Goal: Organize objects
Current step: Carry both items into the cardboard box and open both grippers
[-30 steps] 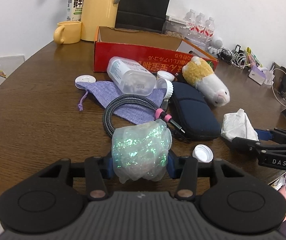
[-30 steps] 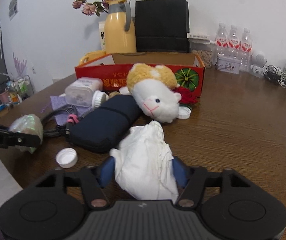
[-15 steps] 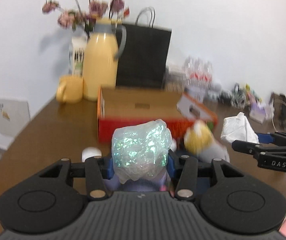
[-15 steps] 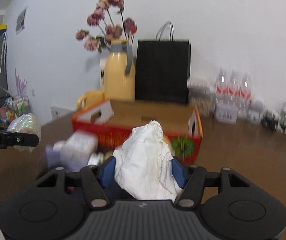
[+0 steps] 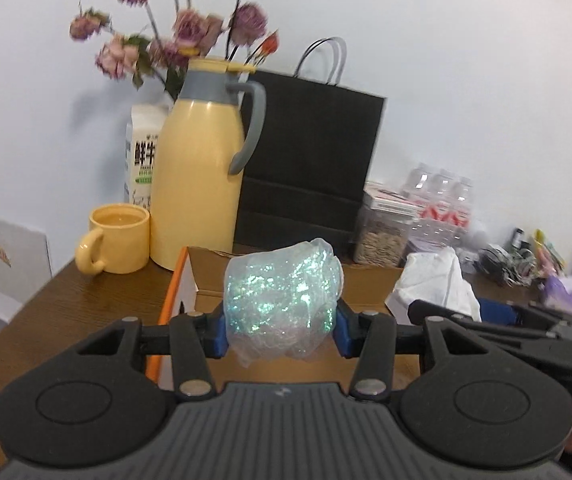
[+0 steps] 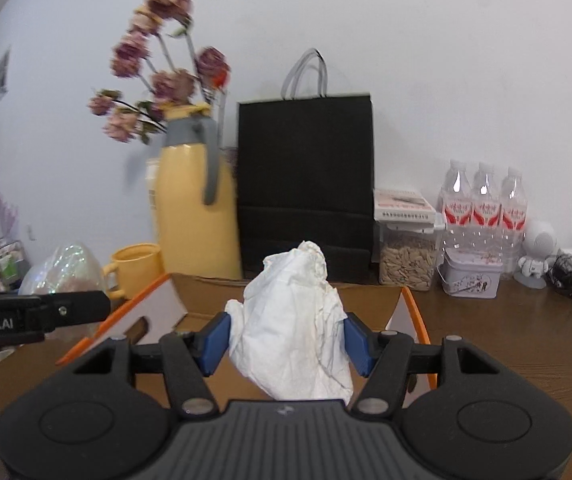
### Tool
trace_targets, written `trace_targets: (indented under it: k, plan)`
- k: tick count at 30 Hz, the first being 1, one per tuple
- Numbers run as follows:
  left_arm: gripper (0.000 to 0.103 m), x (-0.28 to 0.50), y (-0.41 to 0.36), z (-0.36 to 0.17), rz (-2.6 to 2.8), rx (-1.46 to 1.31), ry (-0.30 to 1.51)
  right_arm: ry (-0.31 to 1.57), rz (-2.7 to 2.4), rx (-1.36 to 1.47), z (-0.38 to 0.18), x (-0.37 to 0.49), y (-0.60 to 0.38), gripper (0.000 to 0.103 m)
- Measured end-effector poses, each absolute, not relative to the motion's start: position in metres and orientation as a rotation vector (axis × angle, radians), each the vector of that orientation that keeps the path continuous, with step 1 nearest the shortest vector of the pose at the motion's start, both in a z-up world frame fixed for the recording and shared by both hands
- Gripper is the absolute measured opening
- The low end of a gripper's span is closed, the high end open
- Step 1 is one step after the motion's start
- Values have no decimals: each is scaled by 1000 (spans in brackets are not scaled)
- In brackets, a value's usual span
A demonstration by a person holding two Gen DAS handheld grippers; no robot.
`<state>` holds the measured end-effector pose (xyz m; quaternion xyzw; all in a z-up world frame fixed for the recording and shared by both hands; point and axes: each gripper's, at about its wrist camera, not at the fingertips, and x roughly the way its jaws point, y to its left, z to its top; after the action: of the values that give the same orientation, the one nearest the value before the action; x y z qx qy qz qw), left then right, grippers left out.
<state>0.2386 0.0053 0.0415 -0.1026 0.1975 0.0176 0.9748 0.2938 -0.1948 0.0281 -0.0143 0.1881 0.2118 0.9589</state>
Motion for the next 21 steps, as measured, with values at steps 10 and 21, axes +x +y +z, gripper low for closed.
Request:
trace_targets:
  k: [10,21]
  plan:
    - [50,295,16,-8,95,-203,539,542,398,-1,-17,342,-191,64]
    - [103,274,8,-3,157,-160,413,500,359,-18,-12,326,-197,103]
